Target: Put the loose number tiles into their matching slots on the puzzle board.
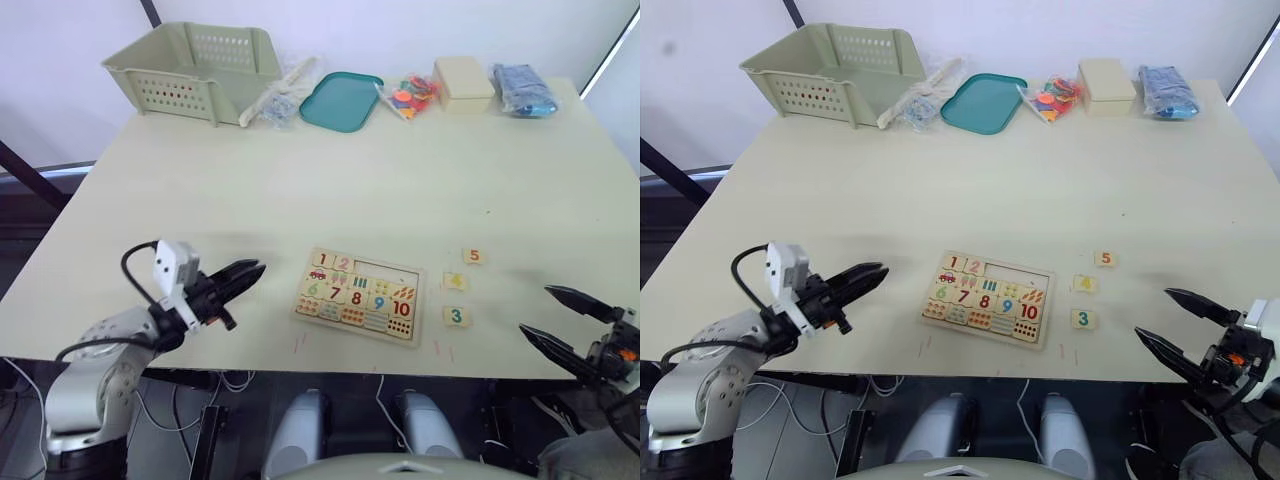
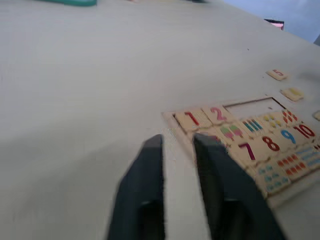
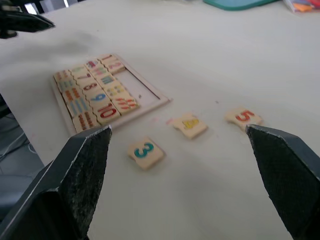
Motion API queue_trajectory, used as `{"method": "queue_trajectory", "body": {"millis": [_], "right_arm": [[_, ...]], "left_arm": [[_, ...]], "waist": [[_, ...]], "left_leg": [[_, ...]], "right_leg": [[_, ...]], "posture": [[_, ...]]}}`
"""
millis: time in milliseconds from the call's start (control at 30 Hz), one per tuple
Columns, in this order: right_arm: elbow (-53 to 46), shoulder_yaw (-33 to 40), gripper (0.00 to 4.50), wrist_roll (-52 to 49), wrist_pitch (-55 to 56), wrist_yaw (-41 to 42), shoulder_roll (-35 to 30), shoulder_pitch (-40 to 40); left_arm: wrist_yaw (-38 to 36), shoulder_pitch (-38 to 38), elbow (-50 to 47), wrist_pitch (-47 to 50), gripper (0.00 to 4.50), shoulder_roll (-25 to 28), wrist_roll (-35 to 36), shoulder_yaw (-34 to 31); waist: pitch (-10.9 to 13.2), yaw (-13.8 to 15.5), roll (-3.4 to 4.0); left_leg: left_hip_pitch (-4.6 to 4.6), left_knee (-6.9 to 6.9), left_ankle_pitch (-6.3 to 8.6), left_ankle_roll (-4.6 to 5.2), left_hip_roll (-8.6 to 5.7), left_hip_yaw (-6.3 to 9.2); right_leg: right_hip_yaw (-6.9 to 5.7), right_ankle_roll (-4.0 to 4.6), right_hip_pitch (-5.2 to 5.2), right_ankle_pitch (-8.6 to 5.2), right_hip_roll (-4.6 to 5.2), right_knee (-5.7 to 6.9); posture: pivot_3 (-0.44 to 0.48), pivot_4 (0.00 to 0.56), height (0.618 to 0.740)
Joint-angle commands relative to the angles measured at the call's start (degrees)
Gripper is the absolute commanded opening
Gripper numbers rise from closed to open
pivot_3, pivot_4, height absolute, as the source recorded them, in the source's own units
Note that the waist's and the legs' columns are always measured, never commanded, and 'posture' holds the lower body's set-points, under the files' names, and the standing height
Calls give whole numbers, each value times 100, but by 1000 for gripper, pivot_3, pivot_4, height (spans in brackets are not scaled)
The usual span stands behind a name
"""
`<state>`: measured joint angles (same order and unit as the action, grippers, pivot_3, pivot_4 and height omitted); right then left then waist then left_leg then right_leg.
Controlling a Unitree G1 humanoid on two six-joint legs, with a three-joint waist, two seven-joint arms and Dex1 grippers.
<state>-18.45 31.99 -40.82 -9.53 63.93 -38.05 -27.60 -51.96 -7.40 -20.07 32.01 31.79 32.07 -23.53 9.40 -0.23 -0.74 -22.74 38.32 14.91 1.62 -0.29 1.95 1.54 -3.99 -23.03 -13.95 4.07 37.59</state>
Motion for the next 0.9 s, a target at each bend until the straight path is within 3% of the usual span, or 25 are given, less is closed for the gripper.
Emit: {"method": "queue_trajectory", "body": {"millis": [33,67,167,633,900], "right_arm": [[156,237,4500,-3,180,177,-60,12],[223,261,4500,7,200,218,-70,24],[340,289,4500,13,227,287,-87,46],[362,283,4500,-4,-6,326,-352,307],[-96,-285,4500,211,-469,500,-1001,701]], "left_arm": [[-119,-110,28,-273,2785,117,168,-225],[-106,-141,26,-293,3044,116,170,-208],[-173,-273,132,-428,4445,163,164,-207],[-131,-376,57,-604,4481,249,157,52],[-612,-72,185,-892,4481,644,24,453]], "waist": [[0,11,-1],[0,26,-1],[-1,24,0],[-1,15,1],[-1,7,1]], "left_leg": [[0,0,0,0,0,0],[0,1,0,0,-1,1],[0,1,0,0,-2,-2],[0,0,0,0,-1,-1],[-1,0,0,0,-1,-1]], "right_leg": [[-1,0,0,0,0,0],[-2,0,2,0,1,-1],[0,-1,3,0,4,-6],[-1,0,3,0,2,-5],[-1,-1,2,0,1,-6]], "posture": [[0,150,740],[0,150,740],[0,150,740],[0,150,740],[0,150,740]]}}
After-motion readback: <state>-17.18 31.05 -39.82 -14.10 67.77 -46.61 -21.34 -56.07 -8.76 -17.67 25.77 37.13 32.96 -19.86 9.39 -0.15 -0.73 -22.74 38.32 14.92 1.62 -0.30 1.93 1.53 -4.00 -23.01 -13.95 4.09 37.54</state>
